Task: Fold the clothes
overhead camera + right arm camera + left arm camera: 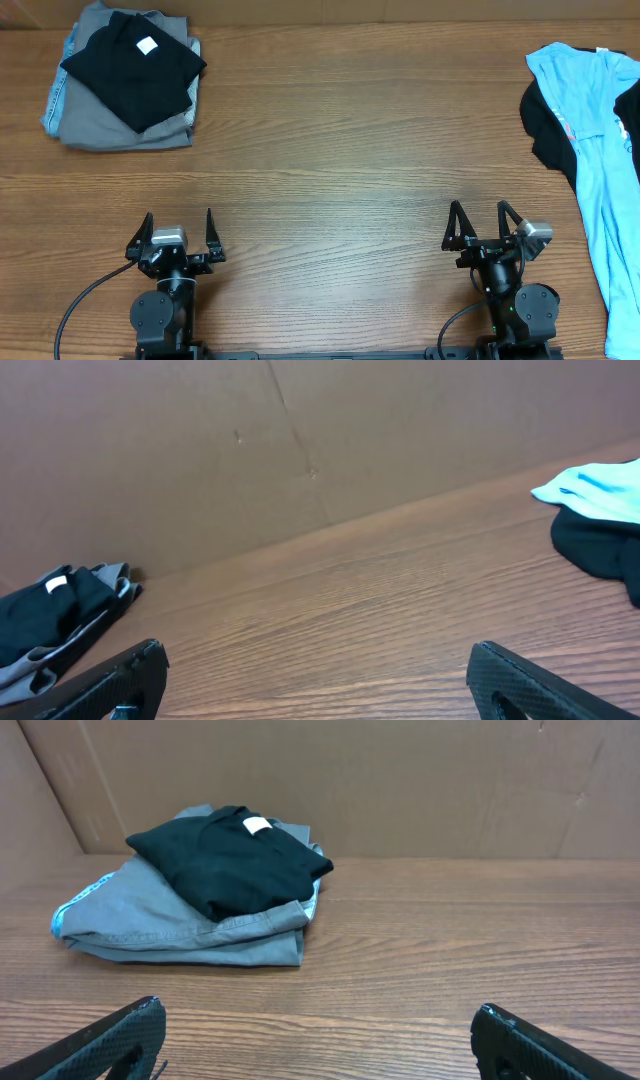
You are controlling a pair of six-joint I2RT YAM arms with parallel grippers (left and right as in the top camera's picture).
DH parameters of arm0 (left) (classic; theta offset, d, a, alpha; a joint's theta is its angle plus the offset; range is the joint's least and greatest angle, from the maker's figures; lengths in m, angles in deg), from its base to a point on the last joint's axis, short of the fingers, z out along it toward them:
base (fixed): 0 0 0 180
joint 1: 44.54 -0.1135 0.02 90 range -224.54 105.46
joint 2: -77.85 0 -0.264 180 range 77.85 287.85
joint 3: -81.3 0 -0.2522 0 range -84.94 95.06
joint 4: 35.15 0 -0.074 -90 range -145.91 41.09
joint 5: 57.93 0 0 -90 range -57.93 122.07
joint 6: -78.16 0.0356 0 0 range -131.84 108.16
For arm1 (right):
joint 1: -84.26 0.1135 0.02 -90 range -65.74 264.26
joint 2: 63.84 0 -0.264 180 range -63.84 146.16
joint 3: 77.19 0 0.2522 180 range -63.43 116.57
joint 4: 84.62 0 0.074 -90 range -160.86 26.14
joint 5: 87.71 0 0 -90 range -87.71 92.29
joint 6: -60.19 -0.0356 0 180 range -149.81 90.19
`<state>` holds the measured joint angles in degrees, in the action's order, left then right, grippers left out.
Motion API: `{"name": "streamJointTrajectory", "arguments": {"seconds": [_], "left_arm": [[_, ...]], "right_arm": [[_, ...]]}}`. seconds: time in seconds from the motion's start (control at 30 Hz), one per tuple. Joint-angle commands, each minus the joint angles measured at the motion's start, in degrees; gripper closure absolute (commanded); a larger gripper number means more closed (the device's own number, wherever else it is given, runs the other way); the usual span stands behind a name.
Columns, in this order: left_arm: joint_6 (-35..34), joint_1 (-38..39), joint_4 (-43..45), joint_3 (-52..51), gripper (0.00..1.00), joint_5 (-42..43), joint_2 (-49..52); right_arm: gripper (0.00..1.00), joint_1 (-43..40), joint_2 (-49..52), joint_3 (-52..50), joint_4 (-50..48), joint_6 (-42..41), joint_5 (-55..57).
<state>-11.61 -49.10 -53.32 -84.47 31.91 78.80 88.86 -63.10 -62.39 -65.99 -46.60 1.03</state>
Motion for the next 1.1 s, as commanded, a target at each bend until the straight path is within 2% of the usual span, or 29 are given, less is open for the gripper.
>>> {"name": "streamJointTrajectory", "arguments": {"seconds": [0.0,0.17,0.27,0.47,0.63,0.73,0.9,1.07], "left_arm": [[1.07,-0.31,-0.02,-0.20,0.00,0.83,-0.70],[1.07,-0.31,-0.02,-0.20,0.00,0.83,-0.70],[1.07,-0.31,-0.02,-0.20,0.00,0.83,-0.70],[1.07,-0.31,-0.02,-0.20,0.00,0.83,-0.70],[1.07,-0.31,-0.02,-0.20,0.00,0.83,-0.70],[1.07,-0.31,-0.02,-0.20,0.00,0.83,-0.70],[1.07,-0.31,-0.02,-0.20,0.00,0.83,-0.70],[1.07,-0.31,-0.02,-0.20,0.00,0.83,-0.70]], "right_arm": [[0.00,0.26,-0.57,-0.59,-3.78,-5.84,-4.55],[0.00,0.26,-0.57,-0.59,-8.00,-28.24,-24.26],[0.00,0.26,-0.57,-0.59,-8.04,-37.33,-27.47],[0.00,0.26,-0.57,-0.55,-9.01,-41.09,-27.58],[0.00,0.24,-0.57,0.70,-13.64,-40.59,-28.20],[0.00,0.15,-0.55,3.87,-13.05,-35.01,-27.50],[0.00,0.15,2.05,13.05,-5.16,-26.80,-17.11],[0.00,0.15,12.50,25.94,2.32,-16.48,-9.33]]}}
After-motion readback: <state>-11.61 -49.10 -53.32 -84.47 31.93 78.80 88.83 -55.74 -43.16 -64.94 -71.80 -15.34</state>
